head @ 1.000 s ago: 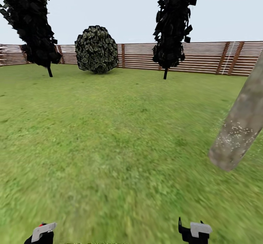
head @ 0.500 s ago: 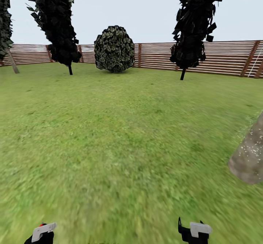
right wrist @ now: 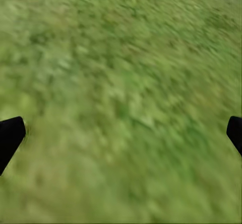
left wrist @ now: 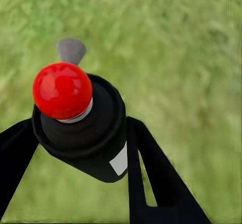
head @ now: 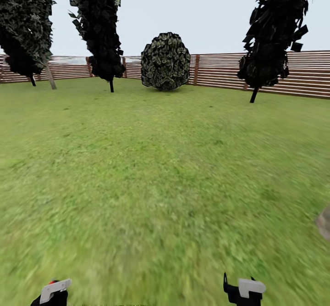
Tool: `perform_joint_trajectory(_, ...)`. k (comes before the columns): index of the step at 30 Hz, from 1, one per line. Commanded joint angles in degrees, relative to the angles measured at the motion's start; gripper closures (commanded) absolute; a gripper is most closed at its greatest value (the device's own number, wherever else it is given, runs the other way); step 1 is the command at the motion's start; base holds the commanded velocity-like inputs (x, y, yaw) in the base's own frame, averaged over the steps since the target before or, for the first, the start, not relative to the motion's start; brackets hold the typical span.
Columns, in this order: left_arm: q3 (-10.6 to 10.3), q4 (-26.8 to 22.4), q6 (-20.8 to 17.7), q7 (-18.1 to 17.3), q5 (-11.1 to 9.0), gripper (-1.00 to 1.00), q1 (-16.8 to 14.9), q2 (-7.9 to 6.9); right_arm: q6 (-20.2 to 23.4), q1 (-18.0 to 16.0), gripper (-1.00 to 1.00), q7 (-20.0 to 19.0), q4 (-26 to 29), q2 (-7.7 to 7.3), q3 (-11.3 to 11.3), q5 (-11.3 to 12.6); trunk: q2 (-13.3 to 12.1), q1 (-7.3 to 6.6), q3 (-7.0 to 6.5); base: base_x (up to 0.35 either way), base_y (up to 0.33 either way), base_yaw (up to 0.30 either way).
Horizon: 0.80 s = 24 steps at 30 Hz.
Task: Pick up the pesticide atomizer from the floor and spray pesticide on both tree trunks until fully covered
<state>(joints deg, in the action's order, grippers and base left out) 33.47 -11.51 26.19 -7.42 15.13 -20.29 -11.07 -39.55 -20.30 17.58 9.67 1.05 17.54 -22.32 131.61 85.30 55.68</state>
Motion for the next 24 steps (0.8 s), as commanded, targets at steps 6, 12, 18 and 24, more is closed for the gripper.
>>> perform_joint_trajectory(6, 0.0, 0.0, 0.0, 0.0, 0.0, 1.00, 0.0, 0.00, 0.0, 0.0, -1.00, 0.0, 0.0, 0.00, 0.0, 0.0, 0.0, 0.00, 0.00, 0.000, 0.000, 0.284)
perform_joint_trajectory(12, 0.0, 0.0, 0.0, 0.0, 0.0, 1.00, 0.0, 0.00, 0.0, 0.0, -1.00, 0.0, 0.0, 0.00, 0.0, 0.0, 0.0, 0.00, 0.00, 0.000, 0.000, 0.284)
perform_joint_trajectory(18, 0.0, 0.0, 0.0, 0.0, 0.0, 1.00, 0.0, 0.00, 0.0, 0.0, -1.00, 0.0, 0.0, 0.00, 0.0, 0.0, 0.0, 0.00, 0.00, 0.000, 0.000, 0.284)
perform_joint_trajectory(24, 0.0, 0.0, 0.0, 0.0, 0.0, 1.00, 0.0, 0.00, 0.0, 0.0, -1.00, 0.0, 0.0, 0.00, 0.0, 0.0, 0.0, 0.00, 0.00, 0.000, 0.000, 0.284)
